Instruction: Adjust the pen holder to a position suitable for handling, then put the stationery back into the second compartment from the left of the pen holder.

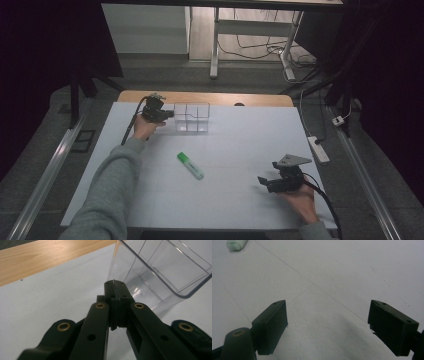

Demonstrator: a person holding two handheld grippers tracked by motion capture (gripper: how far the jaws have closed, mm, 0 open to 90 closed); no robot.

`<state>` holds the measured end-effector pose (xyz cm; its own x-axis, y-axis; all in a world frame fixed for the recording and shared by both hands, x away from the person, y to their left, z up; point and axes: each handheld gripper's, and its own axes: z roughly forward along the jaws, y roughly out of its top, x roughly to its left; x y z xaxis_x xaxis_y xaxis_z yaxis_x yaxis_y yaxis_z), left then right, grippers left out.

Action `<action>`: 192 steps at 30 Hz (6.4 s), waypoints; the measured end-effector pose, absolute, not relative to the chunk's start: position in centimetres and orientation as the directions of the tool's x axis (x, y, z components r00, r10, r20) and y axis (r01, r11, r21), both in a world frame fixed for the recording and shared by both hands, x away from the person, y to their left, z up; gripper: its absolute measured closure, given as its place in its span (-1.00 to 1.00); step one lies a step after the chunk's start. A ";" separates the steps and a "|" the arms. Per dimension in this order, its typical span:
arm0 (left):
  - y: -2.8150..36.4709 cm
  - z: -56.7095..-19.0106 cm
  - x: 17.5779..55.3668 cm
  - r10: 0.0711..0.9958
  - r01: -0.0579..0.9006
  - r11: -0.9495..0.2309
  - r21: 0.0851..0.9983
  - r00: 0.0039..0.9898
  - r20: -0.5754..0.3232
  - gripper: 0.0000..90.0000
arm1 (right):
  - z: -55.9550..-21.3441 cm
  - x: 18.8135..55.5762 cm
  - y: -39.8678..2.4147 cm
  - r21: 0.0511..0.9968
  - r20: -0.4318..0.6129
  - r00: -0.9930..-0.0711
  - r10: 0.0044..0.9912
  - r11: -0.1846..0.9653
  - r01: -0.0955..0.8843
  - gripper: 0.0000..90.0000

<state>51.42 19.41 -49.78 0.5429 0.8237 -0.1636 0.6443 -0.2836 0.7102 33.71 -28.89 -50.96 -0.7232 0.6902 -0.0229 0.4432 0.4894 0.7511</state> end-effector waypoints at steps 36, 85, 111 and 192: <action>13.6 -49.7 51.9 0.765 0.613 -0.333 0.716 0.620 -0.176 0.98 | -51.1 33.7 -28.8 0.744 -0.025 -0.727 0.686 0.499 0.444 -0.65; 23.7 -48.5 33.3 0.777 0.540 -0.343 0.769 0.623 -0.090 -0.31 | -50.5 33.5 -28.3 0.767 -0.033 -0.734 0.678 0.488 0.417 -0.63; 24.4 -50.9 29.1 0.776 0.541 -0.371 0.755 0.627 -0.067 -0.39 | -49.5 33.2 -27.3 0.789 -0.027 -0.750 0.661 0.475 0.390 -0.61; 23.6 -51.6 29.1 0.756 0.537 -0.434 0.723 0.654 -0.032 -0.42 | -49.1 40.2 -6.3 0.682 0.075 -0.851 0.519 0.596 0.424 -0.50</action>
<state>29.10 23.59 -51.64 0.6542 0.7557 -0.0318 0.5368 -0.4342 0.7234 40.15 -6.27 -49.13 -0.8514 0.5191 0.0753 0.4238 0.5962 0.6819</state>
